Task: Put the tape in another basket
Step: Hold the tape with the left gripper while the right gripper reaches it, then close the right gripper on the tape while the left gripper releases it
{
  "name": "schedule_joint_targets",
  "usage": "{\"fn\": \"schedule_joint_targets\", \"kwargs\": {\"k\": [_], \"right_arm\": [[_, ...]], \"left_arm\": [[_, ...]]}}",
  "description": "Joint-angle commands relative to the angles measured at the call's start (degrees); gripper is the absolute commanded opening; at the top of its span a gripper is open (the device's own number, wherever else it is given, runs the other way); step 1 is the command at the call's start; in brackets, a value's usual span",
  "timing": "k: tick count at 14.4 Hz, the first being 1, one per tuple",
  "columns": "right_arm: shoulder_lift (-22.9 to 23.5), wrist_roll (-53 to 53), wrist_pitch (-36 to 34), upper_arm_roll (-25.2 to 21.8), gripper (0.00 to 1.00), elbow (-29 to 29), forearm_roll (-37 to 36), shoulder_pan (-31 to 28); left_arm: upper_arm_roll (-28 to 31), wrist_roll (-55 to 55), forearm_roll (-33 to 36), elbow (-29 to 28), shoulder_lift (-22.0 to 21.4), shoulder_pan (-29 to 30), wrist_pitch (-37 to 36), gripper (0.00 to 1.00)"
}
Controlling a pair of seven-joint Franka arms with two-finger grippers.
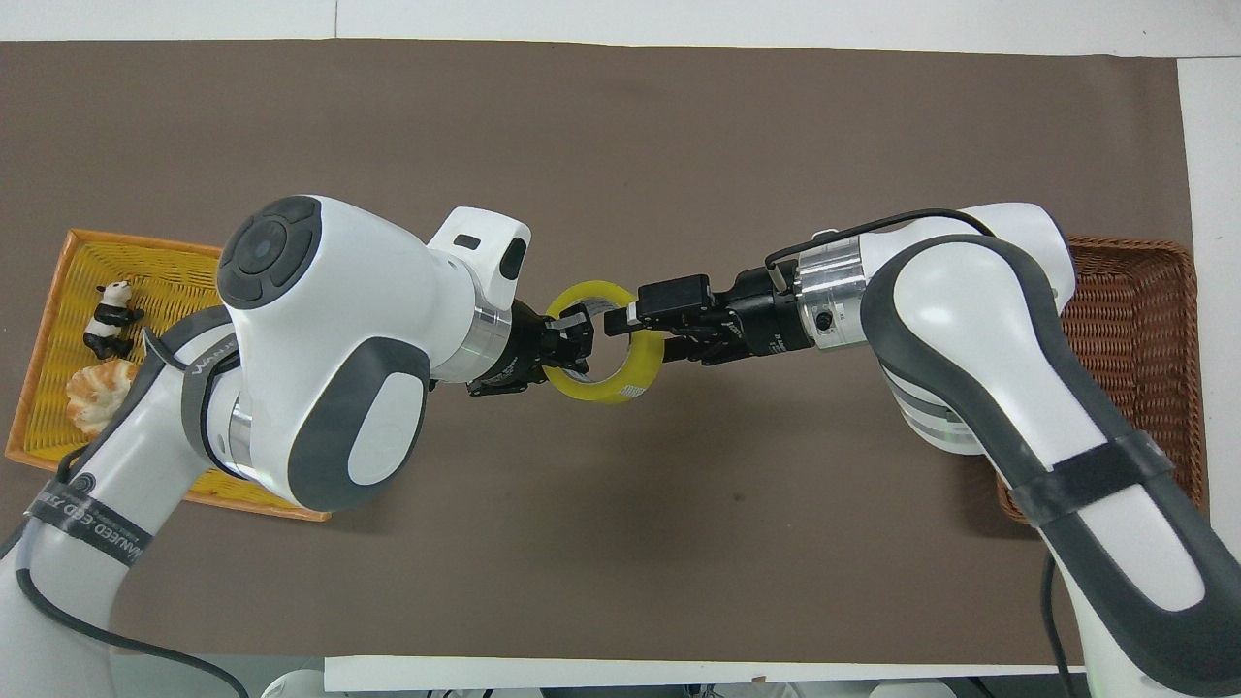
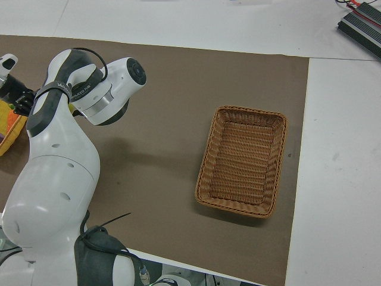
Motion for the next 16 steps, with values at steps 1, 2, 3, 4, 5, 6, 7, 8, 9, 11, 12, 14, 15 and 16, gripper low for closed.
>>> {"fn": "schedule_joint_targets", "kwargs": {"k": [1, 2, 3, 4, 5, 6, 7, 8, 9, 11, 12, 14, 15, 16], "right_arm": [[-1.5, -1.0, -1.6, -0.2, 0.59, -1.6, 0.4, -0.7], [-1.5, -1.0, -1.6, -0.2, 0.49, -1.6, 0.3, -0.7], [-1.5, -1.3, -1.6, -0.2, 0.35, -1.4, -0.4, -0.7], [-1.5, -1.4, -1.9, -0.2, 0.15, -1.2, -0.6, -0.9], [-1.4, -1.5, -2.3, -0.2, 0.06, -1.2, -0.6, -0.9], [-1.5, -1.6, -2.5, -0.2, 0.0, -1.2, -0.6, -1.0], [-1.5, -1.8, -2.5, -0.2, 0.0, -1.2, -0.6, -1.0], [-1.5, -2.2, -2.6, -0.2, 0.0, -1.2, -0.6, -1.0], [-1.5, -2.3, -2.7, -0.3, 0.0, -1.2, -0.6, -1.0], [-1.5, -2.9, -2.7, -0.2, 0.0, -1.2, -0.6, -1.7], [-1.5, -2.9, -3.0, -0.3, 0.0, -1.2, -0.6, -1.7], [-1.5, -2.9, -3.7, -0.3, 0.0, -1.2, -0.6, -1.8], [-1.5, -3.1, -4.2, -0.4, 0.0, -1.2, -0.6, -2.1], [-1.5, -3.6, -4.3, -0.3, 0.0, -1.1, -0.7, -2.3]], "left_arm": [[0.9, -0.5, -1.1, -0.9, -1.2, -1.1, -0.2, 0.06], [0.9, -0.5, -1.1, -0.9, -1.3, -1.1, -0.2, 0.07], [0.9, -0.5, -1.1, -0.9, -1.3, -1.1, -0.2, 0.07], [0.9, -0.5, -1.1, -0.9, -1.3, -1.1, -0.2, 0.07], [0.9, -0.5, -1.1, -0.9, -1.2, -1.1, -0.2, 0.07], [0.9, -0.5, -1.1, -0.9, -1.3, -1.1, -0.2, 0.07], [0.9, -0.5, -1.1, -0.9, -1.2, -1.1, -0.2, 0.07], [0.9, -0.5, -1.1, -1.0, -1.3, -1.1, -0.2, 0.08], [0.9, -0.5, -1.1, -0.9, -1.3, -1.1, -0.2, 0.1], [0.9, -0.6, -1.1, -0.5, -1.2, -0.6, -0.5, 0.27], [1.2, -0.6, -1.1, 0.0, -0.9, -0.4, -0.6, 0.52], [1.5, -0.2, -1.0, 2.4, -0.4, 0.3, -0.9, 1.0], [1.7, -0.2, -0.9, 2.5, -0.7, 1.1, -0.9, 1.0], [1.7, 0.0, -0.9, 2.6, -1.2, 2.7, -1.5, 1.0]]}}
